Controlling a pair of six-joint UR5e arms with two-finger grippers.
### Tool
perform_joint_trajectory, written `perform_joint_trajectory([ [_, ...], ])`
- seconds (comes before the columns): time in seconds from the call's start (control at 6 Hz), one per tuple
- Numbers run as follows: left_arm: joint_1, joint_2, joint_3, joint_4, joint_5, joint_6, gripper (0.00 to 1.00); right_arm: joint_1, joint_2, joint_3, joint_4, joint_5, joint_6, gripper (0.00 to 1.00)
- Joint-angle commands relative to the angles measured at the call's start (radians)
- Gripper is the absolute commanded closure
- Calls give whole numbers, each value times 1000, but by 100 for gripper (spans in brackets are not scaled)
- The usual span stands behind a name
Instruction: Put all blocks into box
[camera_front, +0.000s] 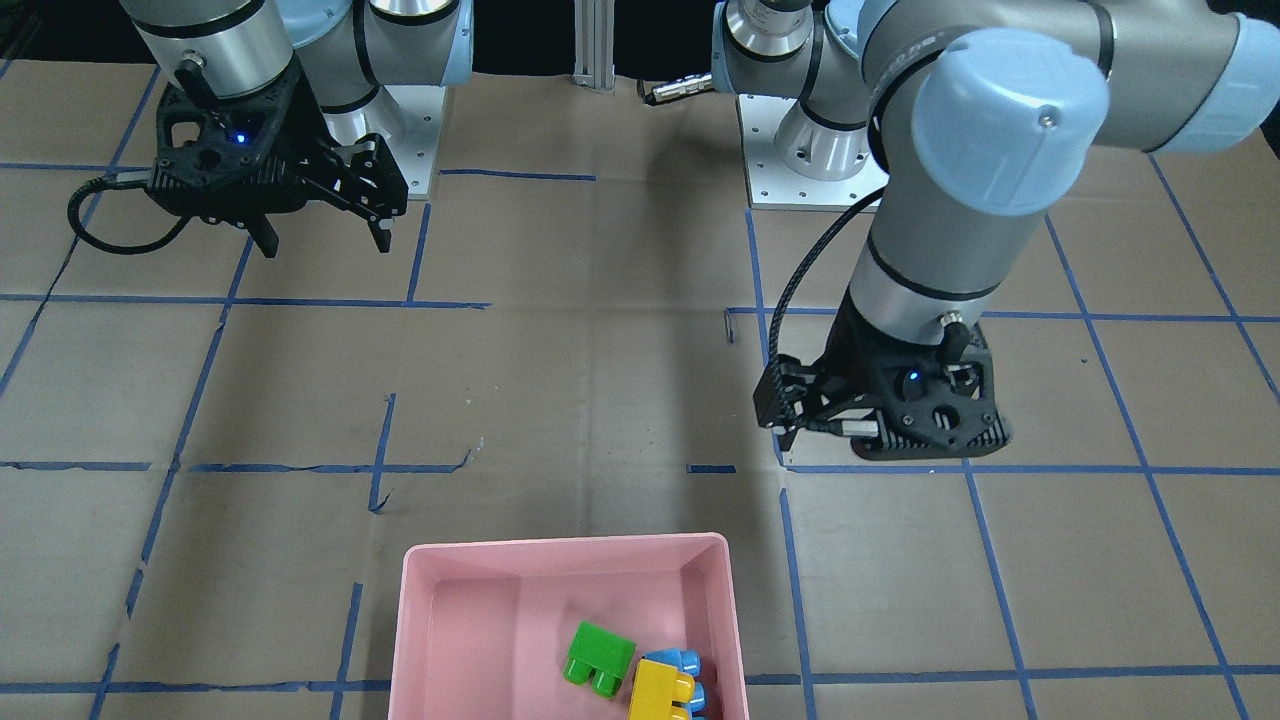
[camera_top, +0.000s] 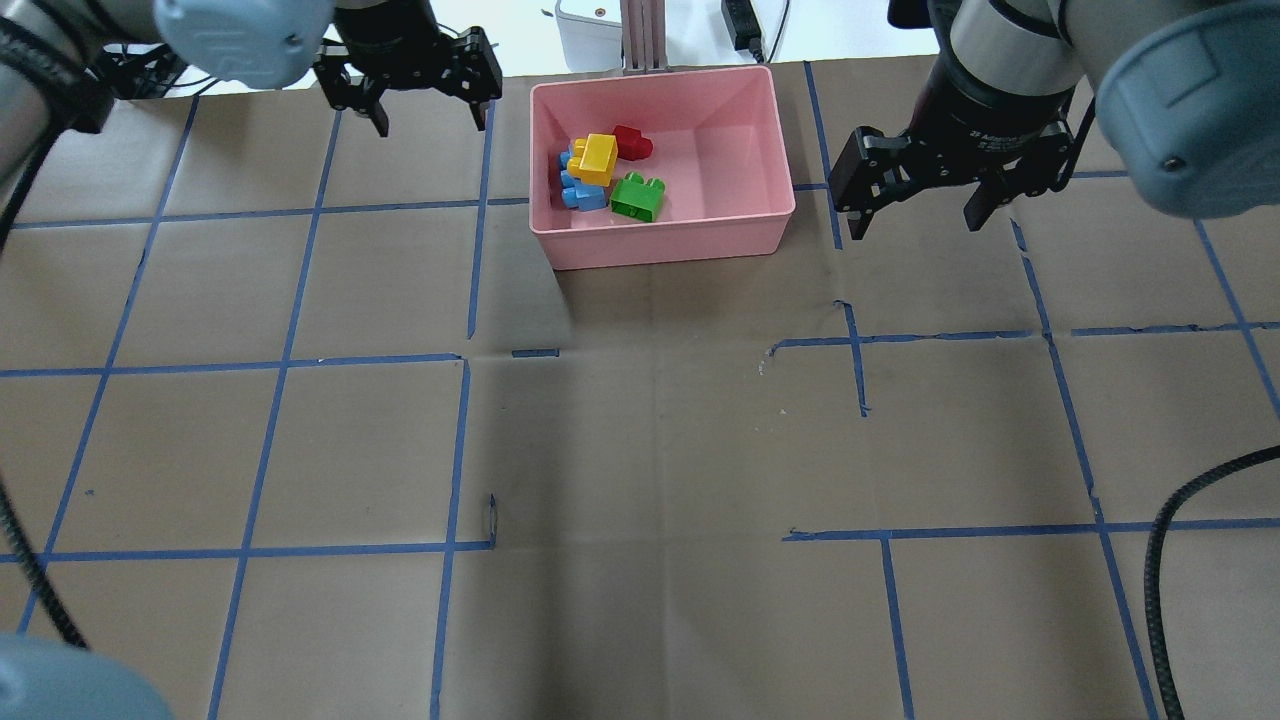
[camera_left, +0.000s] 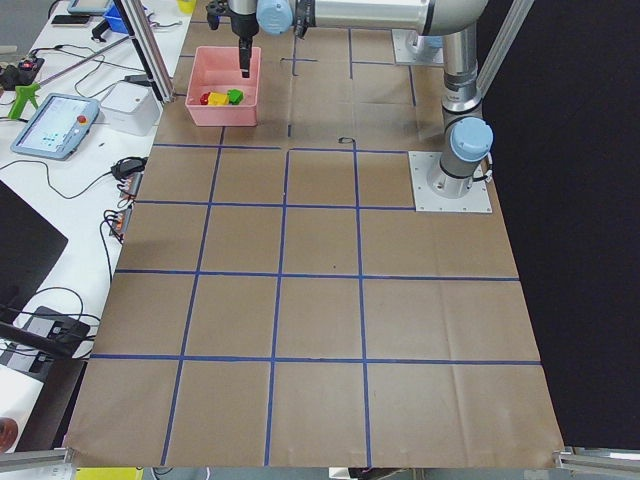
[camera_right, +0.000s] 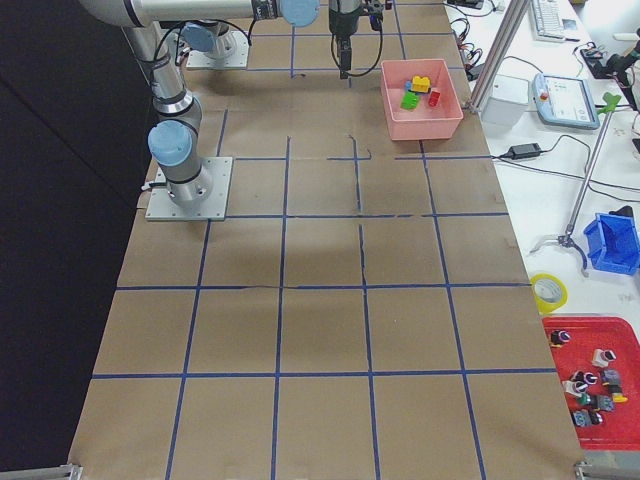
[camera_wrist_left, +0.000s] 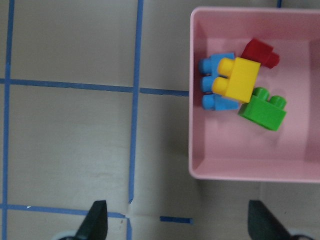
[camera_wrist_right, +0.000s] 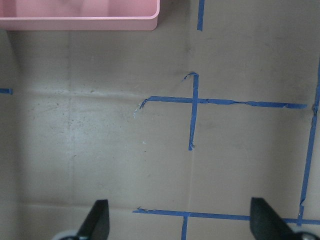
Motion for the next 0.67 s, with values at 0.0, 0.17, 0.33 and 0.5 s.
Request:
perform_joint_trajectory([
  [0.0, 58, 181, -147, -2, -4, 110, 0, 6, -10, 5, 6, 1, -4, 0],
  [0.17, 49, 203, -149, -8, -4, 99, 0, 7, -11, 16, -10, -1, -7, 0],
  [0.33, 47, 202, -142, -8, -25, 93, 0, -4, -8, 22, -14, -1, 0, 0],
  [0.5, 47, 209, -145, -9, -26, 93, 0, -13, -10, 22, -18, -1, 2, 0],
])
